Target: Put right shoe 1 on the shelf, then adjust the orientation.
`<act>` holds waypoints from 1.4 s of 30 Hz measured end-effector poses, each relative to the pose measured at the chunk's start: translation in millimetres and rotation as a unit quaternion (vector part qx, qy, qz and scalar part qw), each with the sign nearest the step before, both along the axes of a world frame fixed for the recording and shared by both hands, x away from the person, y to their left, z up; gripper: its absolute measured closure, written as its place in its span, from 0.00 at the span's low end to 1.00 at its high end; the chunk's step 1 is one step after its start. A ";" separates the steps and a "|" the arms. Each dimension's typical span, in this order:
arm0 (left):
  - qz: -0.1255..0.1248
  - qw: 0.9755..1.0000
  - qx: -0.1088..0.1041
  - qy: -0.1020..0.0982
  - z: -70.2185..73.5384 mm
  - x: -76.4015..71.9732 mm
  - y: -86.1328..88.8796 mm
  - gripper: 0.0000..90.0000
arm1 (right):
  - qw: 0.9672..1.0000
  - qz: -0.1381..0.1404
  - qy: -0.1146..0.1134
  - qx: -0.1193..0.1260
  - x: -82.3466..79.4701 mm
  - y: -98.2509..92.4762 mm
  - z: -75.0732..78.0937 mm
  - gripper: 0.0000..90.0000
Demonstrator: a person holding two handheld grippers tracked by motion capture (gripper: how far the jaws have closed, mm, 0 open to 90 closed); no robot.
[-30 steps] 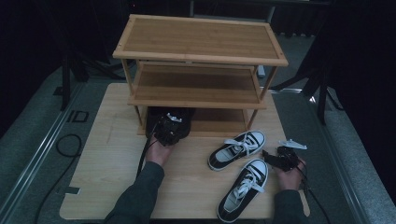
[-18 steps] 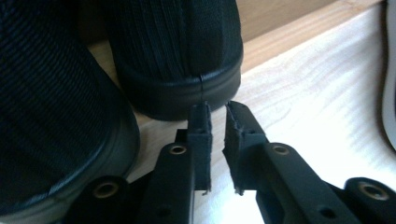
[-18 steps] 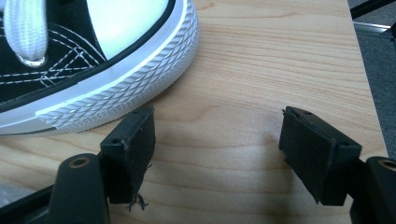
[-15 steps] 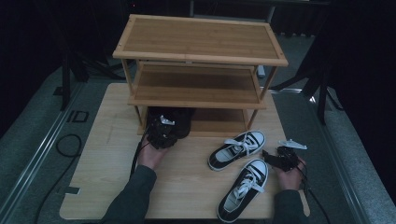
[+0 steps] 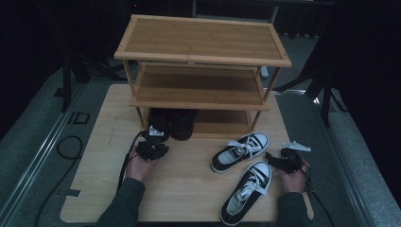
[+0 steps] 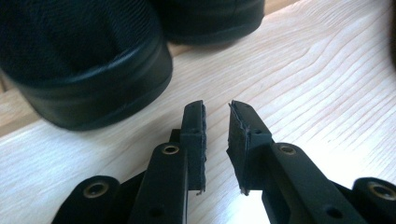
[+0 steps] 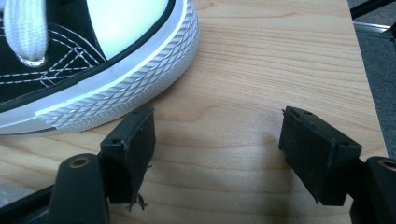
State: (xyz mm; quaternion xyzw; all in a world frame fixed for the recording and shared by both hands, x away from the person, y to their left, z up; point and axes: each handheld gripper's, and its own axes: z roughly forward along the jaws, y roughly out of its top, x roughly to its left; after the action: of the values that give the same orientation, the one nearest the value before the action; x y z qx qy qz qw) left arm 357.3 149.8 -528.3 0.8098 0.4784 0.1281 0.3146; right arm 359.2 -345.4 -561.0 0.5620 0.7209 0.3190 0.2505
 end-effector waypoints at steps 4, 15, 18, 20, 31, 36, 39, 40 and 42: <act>0.005 1.000 0.010 -0.002 -2.9 -2.7 5.6 0.88 | 1.000 0.000 0.000 0.000 0.0 0.0 0.0 0.30; 0.043 0.998 0.034 -0.020 -8.1 1.7 20.2 1.00 | 1.000 0.000 0.001 0.001 0.0 0.0 0.1 0.30; 0.047 0.998 0.038 -0.027 -7.9 5.5 19.8 1.00 | 1.000 0.000 0.001 0.001 0.1 0.1 0.1 0.30; 0.044 0.998 0.034 -0.026 -8.0 9.6 20.0 1.00 | 1.000 -0.001 0.001 0.002 0.2 0.3 0.1 0.30; 0.036 0.999 0.033 -0.022 -12.1 4.6 17.8 0.97 | 1.000 0.001 0.001 0.002 0.4 0.2 0.2 0.30; 0.024 0.999 0.029 -0.015 -17.6 -2.4 15.1 0.93 | 1.000 0.003 0.001 0.002 0.5 -0.1 0.1 0.30; 0.024 0.999 0.024 -0.015 -18.9 -5.0 15.5 0.92 | 1.000 0.003 0.001 0.001 0.4 -0.1 0.1 0.30; 0.024 0.999 0.024 -0.015 -18.9 -5.0 15.5 0.91 | 1.000 0.002 0.001 0.001 0.2 -0.2 0.1 0.30; 0.024 0.999 0.024 -0.015 -19.4 -5.9 15.4 0.91 | 1.000 0.003 0.002 0.000 0.4 -0.3 0.1 0.29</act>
State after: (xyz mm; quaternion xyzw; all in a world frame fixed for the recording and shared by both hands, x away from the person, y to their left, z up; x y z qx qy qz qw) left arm 351.4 165.2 -547.7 0.8031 0.4900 0.1593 0.2992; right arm 359.6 -345.7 -560.9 0.5606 0.7227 0.3186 0.2487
